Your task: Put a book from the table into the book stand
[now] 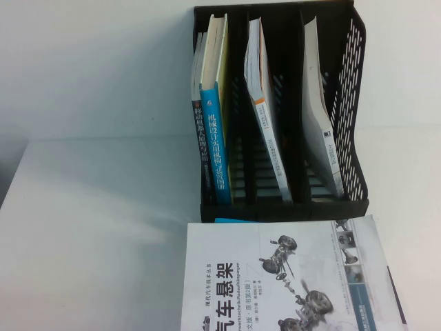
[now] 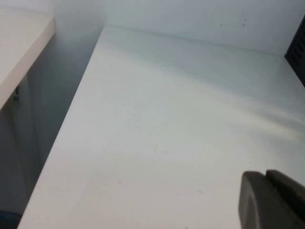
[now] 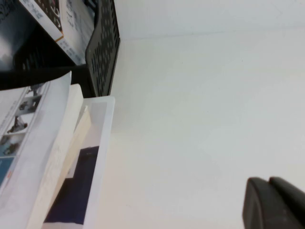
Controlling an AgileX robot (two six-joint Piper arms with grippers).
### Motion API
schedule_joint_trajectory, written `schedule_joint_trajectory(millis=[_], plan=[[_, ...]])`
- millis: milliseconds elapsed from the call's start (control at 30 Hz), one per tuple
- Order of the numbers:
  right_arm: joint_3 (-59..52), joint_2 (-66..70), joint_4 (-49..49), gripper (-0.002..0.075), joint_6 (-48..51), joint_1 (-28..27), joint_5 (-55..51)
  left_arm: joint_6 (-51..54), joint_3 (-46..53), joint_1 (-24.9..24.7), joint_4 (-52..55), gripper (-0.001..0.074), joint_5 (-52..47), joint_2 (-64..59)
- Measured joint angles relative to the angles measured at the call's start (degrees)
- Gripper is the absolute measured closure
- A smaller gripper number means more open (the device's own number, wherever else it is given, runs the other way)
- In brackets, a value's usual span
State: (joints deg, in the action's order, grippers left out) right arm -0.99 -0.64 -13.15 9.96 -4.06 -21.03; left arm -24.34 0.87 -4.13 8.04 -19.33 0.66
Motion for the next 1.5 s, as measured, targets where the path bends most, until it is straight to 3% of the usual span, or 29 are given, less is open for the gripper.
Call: schedule_joint_trajectory(millis=[1300,1500], plan=[[0.0,0.0,0.0,0.0729,0.1,0.0,0.4,0.0,0.0,0.0,1.0,0.0739,0.1,0.0],[-0.6,0.0,-2.9,0.0729,0.0,0.0,6.4,0.0,0.3,0.0,-1.8,0.0739,6.4,0.0]])
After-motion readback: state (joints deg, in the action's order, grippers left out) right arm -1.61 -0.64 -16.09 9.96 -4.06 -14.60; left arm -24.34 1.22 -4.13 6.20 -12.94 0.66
